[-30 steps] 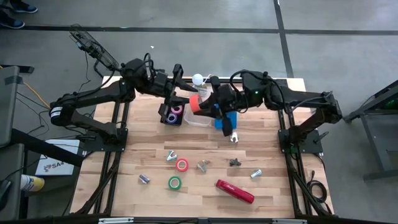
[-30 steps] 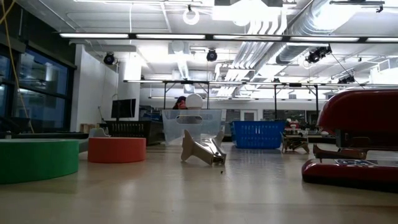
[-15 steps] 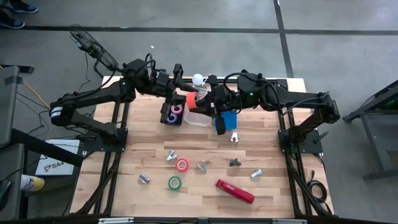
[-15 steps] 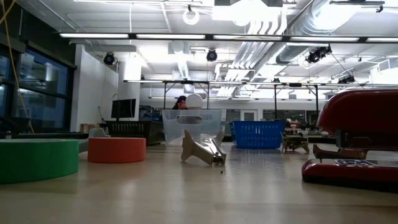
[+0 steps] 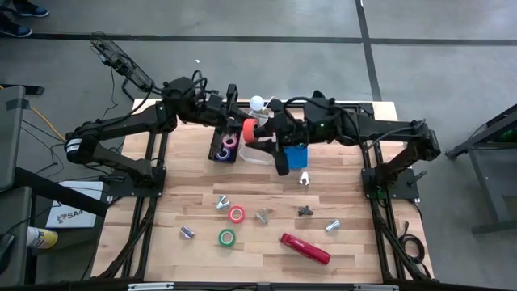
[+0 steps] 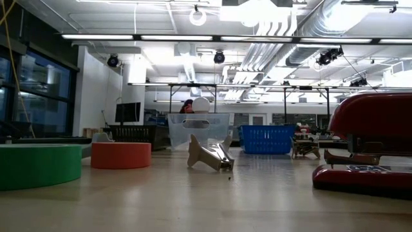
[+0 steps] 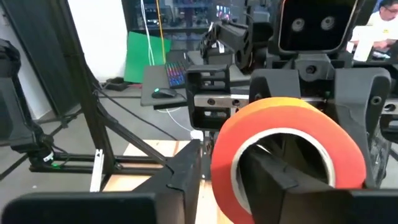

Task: Pick and place Stapler, Stapler remover, tape
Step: Put the orange tape into the black basket

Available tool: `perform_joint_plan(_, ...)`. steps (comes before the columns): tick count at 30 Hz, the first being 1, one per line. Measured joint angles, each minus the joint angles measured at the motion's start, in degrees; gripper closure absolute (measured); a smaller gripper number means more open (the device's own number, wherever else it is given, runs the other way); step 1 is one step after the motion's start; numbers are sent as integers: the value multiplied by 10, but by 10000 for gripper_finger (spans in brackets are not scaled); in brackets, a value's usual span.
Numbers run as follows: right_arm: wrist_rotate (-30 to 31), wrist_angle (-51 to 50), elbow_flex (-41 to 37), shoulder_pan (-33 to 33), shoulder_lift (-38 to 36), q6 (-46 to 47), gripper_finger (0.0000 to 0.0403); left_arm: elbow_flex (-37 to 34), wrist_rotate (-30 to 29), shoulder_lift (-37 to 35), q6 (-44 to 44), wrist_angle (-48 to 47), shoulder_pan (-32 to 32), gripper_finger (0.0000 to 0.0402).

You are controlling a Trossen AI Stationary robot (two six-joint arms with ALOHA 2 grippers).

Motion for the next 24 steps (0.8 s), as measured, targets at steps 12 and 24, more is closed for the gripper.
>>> perform_joint_plan(12,105,-89,0,0,-52,-2,271,0,-152,-10,6,-124,1,368)
perform_joint_plan(24,180,-186,1,0,-93,0,269,0,-335,-7,-11,-428,54,368)
